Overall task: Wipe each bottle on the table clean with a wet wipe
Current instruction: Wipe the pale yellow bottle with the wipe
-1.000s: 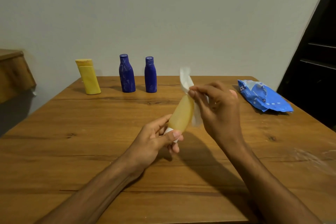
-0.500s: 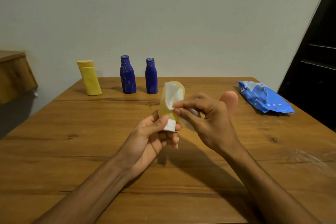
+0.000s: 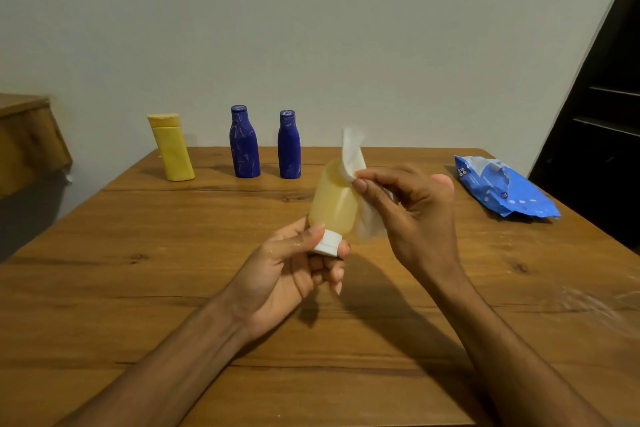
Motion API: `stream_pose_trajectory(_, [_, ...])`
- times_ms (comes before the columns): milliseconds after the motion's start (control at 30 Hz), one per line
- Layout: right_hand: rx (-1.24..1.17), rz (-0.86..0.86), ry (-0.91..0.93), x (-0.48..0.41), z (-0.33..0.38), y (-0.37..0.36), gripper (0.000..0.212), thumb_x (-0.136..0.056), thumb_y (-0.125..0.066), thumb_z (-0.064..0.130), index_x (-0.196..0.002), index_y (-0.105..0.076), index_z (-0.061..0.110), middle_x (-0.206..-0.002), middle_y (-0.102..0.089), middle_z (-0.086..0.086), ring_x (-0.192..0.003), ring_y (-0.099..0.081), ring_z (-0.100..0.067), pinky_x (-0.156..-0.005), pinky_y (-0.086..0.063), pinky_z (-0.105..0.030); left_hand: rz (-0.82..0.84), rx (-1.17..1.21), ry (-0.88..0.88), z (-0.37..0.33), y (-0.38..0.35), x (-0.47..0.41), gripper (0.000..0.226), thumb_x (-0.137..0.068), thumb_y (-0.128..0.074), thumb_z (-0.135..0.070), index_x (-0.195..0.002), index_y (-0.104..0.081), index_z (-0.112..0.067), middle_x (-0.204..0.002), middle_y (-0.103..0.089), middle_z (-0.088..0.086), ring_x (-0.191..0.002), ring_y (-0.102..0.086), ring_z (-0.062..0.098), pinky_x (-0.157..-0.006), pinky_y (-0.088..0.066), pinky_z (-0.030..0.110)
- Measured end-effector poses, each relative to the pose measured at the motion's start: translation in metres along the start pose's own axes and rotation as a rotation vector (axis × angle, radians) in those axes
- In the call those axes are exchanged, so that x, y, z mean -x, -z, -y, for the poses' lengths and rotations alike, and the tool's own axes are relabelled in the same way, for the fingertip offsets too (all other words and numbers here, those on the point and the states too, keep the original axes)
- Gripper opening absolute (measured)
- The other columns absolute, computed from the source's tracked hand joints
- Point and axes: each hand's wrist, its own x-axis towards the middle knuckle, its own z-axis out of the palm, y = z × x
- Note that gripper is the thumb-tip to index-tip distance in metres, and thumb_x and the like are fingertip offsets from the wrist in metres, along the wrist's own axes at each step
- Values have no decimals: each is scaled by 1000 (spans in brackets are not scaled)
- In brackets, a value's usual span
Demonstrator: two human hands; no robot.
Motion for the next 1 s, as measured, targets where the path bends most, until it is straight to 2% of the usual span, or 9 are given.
stream_pose_trajectory(200, [-77,307,-24,9,6,-5,15,-84,-68,16,-99,-72,18,-93,-67,8,-91,-63,-8,-73,-51,-18,-36,120,-79,-2,3,-1,34,-89,-54,-17,-118,-55,-1,-90,-62,19,-73,-61,25,-66,-57,35])
stream_pose_trajectory(267, [-74,348,-5,9,6,-6,16,-84,-69,14,-99,-72,17,-93,-67,9,-91,-63,-8,-74,-52,-19,-45,104,-88,-3,4,0,35,-89,-52,-16,-120,-54,-1,-89,-63,19,-74,-63,25,-66,-57,35])
stream_pose_trajectory(367, [-46,268,19,7,8,-4,15,-84,-69,15,-98,-73,15,-95,-67,6,-92,-62,-6,-75,-51,-17,-26,67,-56,-3,5,0,33,-89,-53,-18,-118,-56,-4,-91,-62,21,-76,-62,27,-69,-57,36])
stream_pose_trajectory(500, [71,79,21,4,7,-2,16,-83,-71,14,-98,-72,11,-96,-67,3,-89,-59,-1,-73,-43,-4,-4,-70,-33,-1,2,0,36,-90,-54,-20,-121,-53,-2,-90,-62,19,-74,-62,26,-68,-55,35])
stream_pose_trajectory(600, [93,-20,0,1,3,1,15,-84,-71,12,-99,-73,9,-96,-69,0,-86,-61,-1,-71,-43,-6,-16,-143,-18,2,2,1,43,-87,-57,-20,-126,-52,-2,-88,-64,17,-72,-63,24,-67,-55,35])
stream_pose_trajectory(700, [112,22,24,4,5,-2,15,-84,-69,12,-98,-72,10,-96,-66,2,-89,-59,3,-74,-42,-4,-46,-197,-49,3,1,0,45,-86,-59,-20,-129,-53,-6,-89,-66,17,-72,-64,23,-67,-56,35])
stream_pose_trajectory(800, [107,138,55,5,5,-4,17,-85,-67,15,-101,-71,12,-98,-65,0,-92,-60,-4,-76,-47,-11,-72,-214,-72,3,2,0,43,-87,-59,-21,-127,-55,-7,-89,-66,17,-71,-64,22,-67,-56,34])
stream_pose_trajectory(933, [166,29,90,3,5,-1,15,-84,-69,11,-99,-71,11,-95,-64,4,-86,-58,2,-78,-39,-2,-70,-272,-68,4,1,-1,44,-89,-61,-23,-130,-53,-9,-92,-66,17,-72,-64,22,-68,-56,34])
stream_pose_trajectory(1000, [152,98,113,6,6,-3,15,-85,-67,14,-99,-71,10,-95,-64,3,-87,-59,-2,-78,-43,-6,-76,-287,-74,4,1,-1,39,-92,-58,-21,-129,-54,-9,-92,-66,16,-73,-64,22,-68,-56,34])
